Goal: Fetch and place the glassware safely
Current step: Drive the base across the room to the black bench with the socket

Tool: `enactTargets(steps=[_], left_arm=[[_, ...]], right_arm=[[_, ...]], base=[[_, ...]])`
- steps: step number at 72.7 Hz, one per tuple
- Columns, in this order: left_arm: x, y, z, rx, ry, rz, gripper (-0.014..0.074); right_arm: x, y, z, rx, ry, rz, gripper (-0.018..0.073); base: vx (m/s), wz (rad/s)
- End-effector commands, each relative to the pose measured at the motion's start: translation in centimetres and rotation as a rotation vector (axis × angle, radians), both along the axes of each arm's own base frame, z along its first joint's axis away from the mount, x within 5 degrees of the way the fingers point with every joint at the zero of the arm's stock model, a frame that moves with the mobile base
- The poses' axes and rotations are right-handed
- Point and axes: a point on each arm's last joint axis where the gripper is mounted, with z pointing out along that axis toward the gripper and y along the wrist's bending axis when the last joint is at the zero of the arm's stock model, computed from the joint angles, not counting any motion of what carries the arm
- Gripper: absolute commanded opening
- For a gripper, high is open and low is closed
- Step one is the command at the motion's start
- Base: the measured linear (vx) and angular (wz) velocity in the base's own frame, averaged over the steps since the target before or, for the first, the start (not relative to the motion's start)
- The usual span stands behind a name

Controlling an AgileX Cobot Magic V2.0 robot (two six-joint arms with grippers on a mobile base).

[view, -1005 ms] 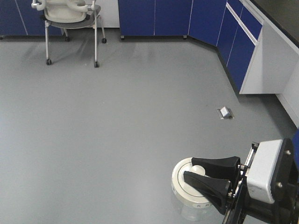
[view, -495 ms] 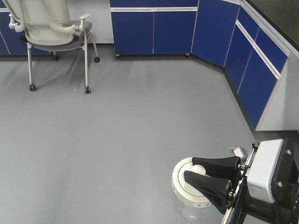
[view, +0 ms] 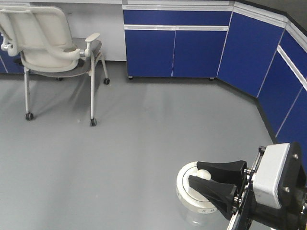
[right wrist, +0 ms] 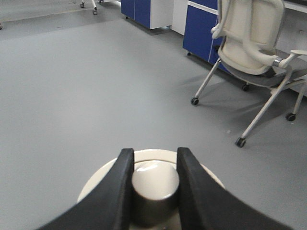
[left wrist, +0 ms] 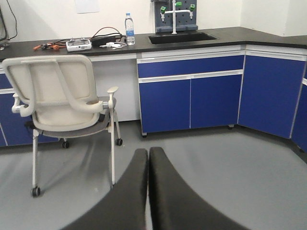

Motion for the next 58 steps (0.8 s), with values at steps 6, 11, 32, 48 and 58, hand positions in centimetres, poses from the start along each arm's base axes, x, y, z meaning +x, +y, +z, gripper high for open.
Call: enactTargets(steps=[6,11,32,48,58], left_arm=[[0.02,-0.03,1.48,-0.015,-0.087,-0.005,-0.0007],[0.02,-0.03,1.48,-0.015,-0.087,-0.005,-0.0007],[0.02,-0.03,1.48,-0.015,-0.087,-0.005,-0.0007],[0.02,-0.03,1.48,-0.015,-0.087,-0.005,-0.0007],[0.02,-0.03,1.48,-0.015,-0.087,-0.005,-0.0007]], right_arm=[[0.15,0.26,1.52,0.067,-0.034,0.016,-0.0001],[0.15,0.25,1.52,0.067,-0.033,0.015,-0.0001],[0.15,0.25,1.52,0.067,-0.033,0.015,-0.0001],[0.15,0.25,1.52,0.067,-0.033,0.015,-0.0001],[0.15,0.25,1.52,0.067,-0.033,0.015,-0.0001]], base=[[0.63,-0.04],[0.60,-0.09],[0.53,-0.37],[0.44,-0.66],[0.38,-0.71]])
